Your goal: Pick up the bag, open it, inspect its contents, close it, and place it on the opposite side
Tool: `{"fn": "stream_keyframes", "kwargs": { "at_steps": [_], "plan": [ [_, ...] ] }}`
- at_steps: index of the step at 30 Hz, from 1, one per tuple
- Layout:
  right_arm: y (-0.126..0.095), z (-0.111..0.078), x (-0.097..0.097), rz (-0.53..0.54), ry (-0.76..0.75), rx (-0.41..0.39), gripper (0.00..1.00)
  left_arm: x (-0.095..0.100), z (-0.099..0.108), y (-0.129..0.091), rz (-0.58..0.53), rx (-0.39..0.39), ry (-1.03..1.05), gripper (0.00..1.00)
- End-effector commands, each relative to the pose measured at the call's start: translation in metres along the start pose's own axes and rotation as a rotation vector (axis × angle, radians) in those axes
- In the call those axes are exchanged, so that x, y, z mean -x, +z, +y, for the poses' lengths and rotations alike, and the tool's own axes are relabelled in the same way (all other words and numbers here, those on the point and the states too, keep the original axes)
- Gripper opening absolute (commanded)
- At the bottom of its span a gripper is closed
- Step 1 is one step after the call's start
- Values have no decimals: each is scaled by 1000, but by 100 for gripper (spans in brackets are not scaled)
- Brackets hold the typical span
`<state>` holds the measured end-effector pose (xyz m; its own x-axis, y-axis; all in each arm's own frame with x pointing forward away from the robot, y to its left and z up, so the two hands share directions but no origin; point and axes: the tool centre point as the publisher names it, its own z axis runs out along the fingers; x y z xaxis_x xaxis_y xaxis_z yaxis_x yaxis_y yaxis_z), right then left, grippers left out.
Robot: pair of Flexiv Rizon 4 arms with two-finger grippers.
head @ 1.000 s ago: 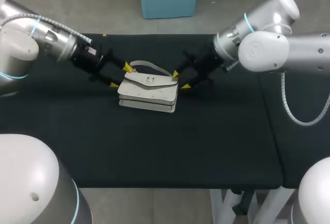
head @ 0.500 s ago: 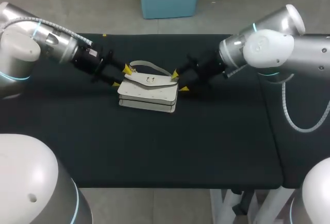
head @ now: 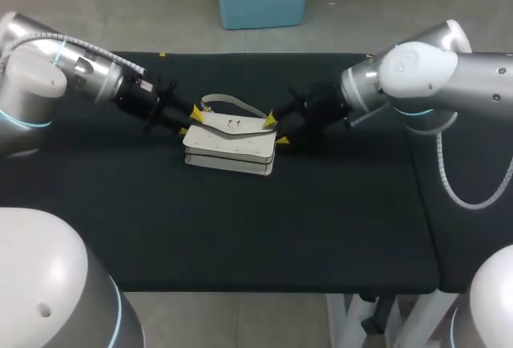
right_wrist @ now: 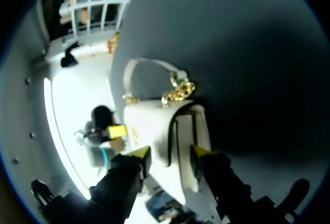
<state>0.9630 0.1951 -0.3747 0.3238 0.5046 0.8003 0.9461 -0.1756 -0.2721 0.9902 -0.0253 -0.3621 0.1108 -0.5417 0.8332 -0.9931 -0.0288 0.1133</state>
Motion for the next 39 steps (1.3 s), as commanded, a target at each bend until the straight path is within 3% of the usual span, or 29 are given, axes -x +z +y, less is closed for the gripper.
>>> {"fn": "stream_keyframes", "kwargs": {
  "at_steps": [1, 2, 4, 5, 15, 16, 17, 18, 20, 21, 22, 24, 34, 35, 36, 37, 38, 39],
  "plan": [
    [6, 6, 2, 5, 3, -21, 44, 8, -11, 5, 15, 22, -9, 35],
    [6, 6, 2, 6, 3, -22, 43, 8, -11, 5, 16, 23, -11, 31],
    [7, 6, 2, 10, 3, -23, 31, 10, -12, 6, 18, 23, -16, 0],
    [7, 5, 2, 13, 3, -22, 0, 10, -12, 6, 18, 22, -17, 0],
    [5, 4, 5, 25, 0, -20, 0, 10, -10, 6, 25, 21, -19, 0],
    [3, 4, 4, 29, -4, -20, 0, 9, -10, 5, 26, 19, -15, 29],
    [2, 4, 4, 33, -6, -16, 19, 9, -9, 5, 29, 19, -11, 40],
    [2, 3, 4, 36, -8, -13, 36, 8, -9, 5, 31, 19, -10, 41],
    [1, 3, 4, 47, -11, -11, 45, 8, -10, 5, 38, 19, -7, 36],
    [1, 4, 4, 51, -11, -8, 46, 9, -11, 6, 42, 21, -10, 22],
    [1, 4, 5, 56, -11, -7, 43, 10, -12, 7, 44, 21, -11, 0],
    [1, 4, 6, 60, -11, -6, 0, 12, -13, 9, 53, 27, -17, 0],
    [1, 3, 5, 81, -21, -8, 0, 16, -12, 12, 69, 32, -14, 0],
    [0, 3, 5, 79, -26, -11, 0, 14, -10, 10, 69, 29, -8, 18],
    [-1, 3, 4, 78, -30, -13, 0, 12, -9, 8, 69, 26, 1, 43],
    [-3, 2, 3, 74, -31, -8, 30, 10, -7, 6, 66, 20, 8, 63],
    [-4, 2, 3, 70, -34, -2, 85, 9, -5, 5, 66, 16, 12, 78],
    [-6, 1, 3, 67, -36, 2, 100, 7, -3, 2, 69, 14, 21, 84]
  ]
}}
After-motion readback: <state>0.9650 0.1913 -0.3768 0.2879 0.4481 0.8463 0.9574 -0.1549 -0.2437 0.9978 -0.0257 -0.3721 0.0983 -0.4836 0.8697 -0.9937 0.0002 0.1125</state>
